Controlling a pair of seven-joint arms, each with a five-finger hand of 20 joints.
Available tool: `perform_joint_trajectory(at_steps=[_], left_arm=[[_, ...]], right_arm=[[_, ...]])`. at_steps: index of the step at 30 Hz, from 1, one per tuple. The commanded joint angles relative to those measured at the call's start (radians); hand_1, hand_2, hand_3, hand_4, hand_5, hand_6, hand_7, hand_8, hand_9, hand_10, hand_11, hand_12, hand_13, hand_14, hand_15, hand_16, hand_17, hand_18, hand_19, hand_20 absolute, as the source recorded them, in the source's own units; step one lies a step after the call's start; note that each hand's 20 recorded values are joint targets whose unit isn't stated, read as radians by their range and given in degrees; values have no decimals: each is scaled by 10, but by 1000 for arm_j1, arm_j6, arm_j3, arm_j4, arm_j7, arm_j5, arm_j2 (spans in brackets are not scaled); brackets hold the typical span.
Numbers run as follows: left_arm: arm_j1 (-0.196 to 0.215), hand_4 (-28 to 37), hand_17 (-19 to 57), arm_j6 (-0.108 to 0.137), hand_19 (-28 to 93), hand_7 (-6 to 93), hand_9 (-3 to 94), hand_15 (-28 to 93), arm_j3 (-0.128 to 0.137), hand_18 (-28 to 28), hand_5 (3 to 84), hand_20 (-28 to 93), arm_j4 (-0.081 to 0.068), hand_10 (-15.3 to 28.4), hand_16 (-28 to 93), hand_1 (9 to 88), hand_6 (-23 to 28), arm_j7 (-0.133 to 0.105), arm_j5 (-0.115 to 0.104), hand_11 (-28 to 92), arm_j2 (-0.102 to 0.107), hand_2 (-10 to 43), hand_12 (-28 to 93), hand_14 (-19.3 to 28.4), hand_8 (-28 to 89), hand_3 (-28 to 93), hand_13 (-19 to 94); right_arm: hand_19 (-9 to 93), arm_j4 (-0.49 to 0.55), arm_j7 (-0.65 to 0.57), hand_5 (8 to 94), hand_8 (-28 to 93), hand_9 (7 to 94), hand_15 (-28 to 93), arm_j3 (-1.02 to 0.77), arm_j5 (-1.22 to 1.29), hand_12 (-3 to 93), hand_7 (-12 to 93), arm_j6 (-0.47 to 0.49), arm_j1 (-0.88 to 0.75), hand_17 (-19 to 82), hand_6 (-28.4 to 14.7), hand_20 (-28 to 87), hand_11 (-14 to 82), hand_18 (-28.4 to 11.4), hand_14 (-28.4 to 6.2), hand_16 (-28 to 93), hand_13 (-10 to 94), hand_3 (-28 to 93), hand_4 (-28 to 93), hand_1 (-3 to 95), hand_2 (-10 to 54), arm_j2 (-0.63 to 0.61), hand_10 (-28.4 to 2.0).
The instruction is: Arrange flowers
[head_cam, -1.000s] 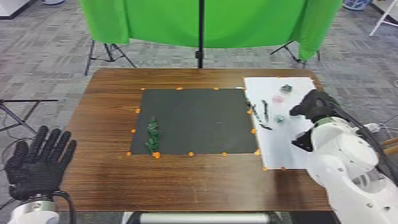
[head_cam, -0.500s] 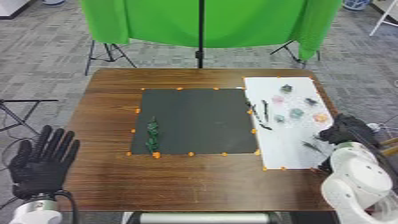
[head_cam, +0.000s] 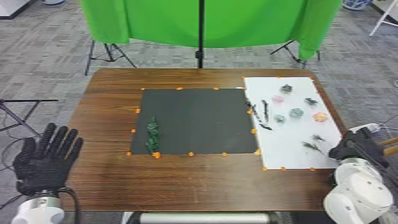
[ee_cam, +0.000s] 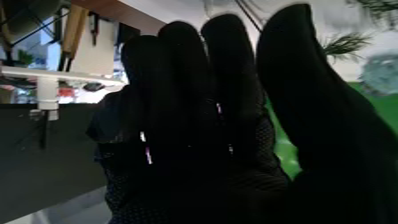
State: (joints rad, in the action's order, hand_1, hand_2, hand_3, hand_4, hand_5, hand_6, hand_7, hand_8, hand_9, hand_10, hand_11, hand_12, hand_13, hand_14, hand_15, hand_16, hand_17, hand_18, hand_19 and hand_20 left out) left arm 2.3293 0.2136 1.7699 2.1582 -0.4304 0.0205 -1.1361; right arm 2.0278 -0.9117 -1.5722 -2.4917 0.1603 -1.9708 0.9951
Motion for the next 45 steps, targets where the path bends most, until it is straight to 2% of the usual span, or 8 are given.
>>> perform_joint_trajectory(at_steps=[1, 4, 9, 21, 27, 32, 38, 45], left_arm=[[2, -283, -65, 0, 343, 89, 372, 309, -11, 130, 412, 116, -12, 153, -69, 253, 86, 20, 8, 190, -2, 174, 92, 157, -96, 768, 276], [3, -283, -65, 2, 343, 89, 372, 308, -11, 130, 412, 116, -12, 153, -69, 252, 86, 19, 5, 190, -4, 174, 92, 156, -96, 769, 276], [3, -283, -65, -4, 343, 89, 372, 310, -16, 130, 412, 116, -13, 153, -69, 252, 86, 20, 6, 190, -5, 175, 92, 157, -96, 768, 276], [19, -283, -66, 5, 344, 88, 371, 310, -17, 130, 412, 116, -3, 152, -70, 251, 86, 17, 7, 190, -7, 175, 92, 156, -96, 769, 276], [22, -283, -66, 16, 343, 88, 371, 309, -22, 130, 411, 116, 0, 153, -70, 251, 86, 22, 9, 189, -2, 175, 91, 157, -96, 768, 276], [-22, -283, -66, 16, 344, 87, 372, 309, -53, 130, 412, 116, -15, 153, -69, 252, 86, 30, 14, 190, 13, 176, 92, 157, -96, 768, 277], [-54, -283, -66, 28, 345, 88, 372, 310, -75, 131, 412, 116, -24, 153, -69, 254, 86, 44, 13, 190, 32, 176, 91, 157, -96, 769, 277], [-151, -283, -66, 31, 345, 89, 372, 310, -114, 131, 412, 116, -60, 153, -70, 254, 86, 71, 16, 191, 67, 176, 91, 156, -96, 769, 277]], right_arm=[[926, -49, -7, 803, 58, 780, 682, 21, -10, 362, 333, -106, -7, 337, -31, 440, 277, -265, -152, 242, 642, -261, 199, 925, -95, 9, -156], [930, -39, -7, 828, 84, 836, 663, 28, 14, 445, 344, -131, 1, 346, -27, 439, 191, -267, -144, 298, 668, -282, 323, 931, -95, 6, -145], [932, 2, -15, 839, 116, 846, 657, 23, 75, 460, 341, -202, 4, 350, -32, 445, 187, -271, -147, 332, 673, -283, 431, 917, -95, 0, -147], [932, 142, -40, 842, 163, 846, 686, 126, 179, 471, 342, -398, 120, 369, -34, 488, 220, -280, -152, 337, 683, -283, 521, 897, -95, -16, -150], [932, 114, 2, 840, 177, 842, 705, 327, 135, 475, 353, -374, 269, 374, -34, 508, 243, -283, -161, 333, 683, -283, 574, 883, -95, 41, -154], [932, 86, 29, 838, 186, 838, 714, 458, 55, 480, 358, -236, 336, 377, -35, 523, 254, -283, -166, 326, 682, -283, 589, 879, -95, 149, -158], [932, -18, 79, 827, 200, 825, 732, 596, 48, 483, 372, -180, 424, 370, -36, 548, 272, -284, -176, 320, 671, -283, 617, 871, -95, 258, -162], [932, -179, 69, 808, 205, 803, 750, 673, -4, 492, 403, -42, 530, 371, -31, 578, 304, -284, -184, 306, 664, -283, 642, 856, -95, 377, -167]])
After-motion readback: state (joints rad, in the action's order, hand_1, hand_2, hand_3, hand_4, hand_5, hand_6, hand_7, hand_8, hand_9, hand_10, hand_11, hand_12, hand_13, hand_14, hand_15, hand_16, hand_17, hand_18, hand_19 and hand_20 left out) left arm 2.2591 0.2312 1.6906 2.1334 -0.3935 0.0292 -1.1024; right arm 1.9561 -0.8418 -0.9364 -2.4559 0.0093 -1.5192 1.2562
